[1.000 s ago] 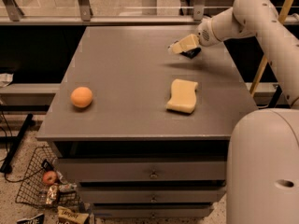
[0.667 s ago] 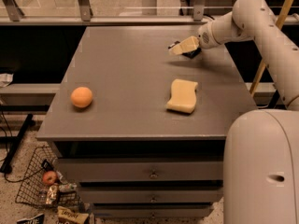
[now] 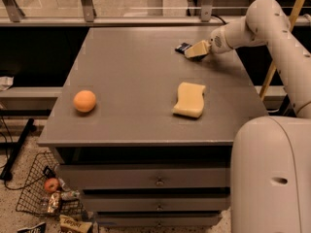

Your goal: Move rxbar blueberry near sponge

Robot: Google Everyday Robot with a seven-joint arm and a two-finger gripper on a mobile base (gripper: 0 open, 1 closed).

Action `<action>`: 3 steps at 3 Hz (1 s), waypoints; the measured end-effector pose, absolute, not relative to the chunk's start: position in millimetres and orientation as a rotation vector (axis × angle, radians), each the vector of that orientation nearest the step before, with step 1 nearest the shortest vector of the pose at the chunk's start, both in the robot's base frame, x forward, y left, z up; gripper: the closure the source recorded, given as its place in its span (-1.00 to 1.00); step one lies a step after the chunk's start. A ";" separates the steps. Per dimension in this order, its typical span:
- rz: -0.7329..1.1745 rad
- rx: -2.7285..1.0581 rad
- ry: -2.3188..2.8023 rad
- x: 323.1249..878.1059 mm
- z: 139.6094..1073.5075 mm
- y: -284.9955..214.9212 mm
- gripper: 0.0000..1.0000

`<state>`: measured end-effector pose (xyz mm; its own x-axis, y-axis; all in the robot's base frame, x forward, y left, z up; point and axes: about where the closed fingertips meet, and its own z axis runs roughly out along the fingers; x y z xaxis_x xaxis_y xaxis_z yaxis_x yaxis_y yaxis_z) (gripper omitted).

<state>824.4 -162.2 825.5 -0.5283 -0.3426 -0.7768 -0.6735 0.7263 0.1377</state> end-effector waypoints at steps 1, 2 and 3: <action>0.553 -0.765 2.161 824.3 829.8 -162.2 0.28; 0.553 -0.765 2.161 824.2 831.6 -162.2 0.73; 0.553 -0.765 2.160 824.2 831.6 -162.2 1.00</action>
Offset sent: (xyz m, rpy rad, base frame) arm -0.0216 -0.0292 0.0196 0.0359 -0.0173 0.0031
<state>824.2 -162.2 831.6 -0.5282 -0.3426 -0.7769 -0.6737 0.7260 0.1379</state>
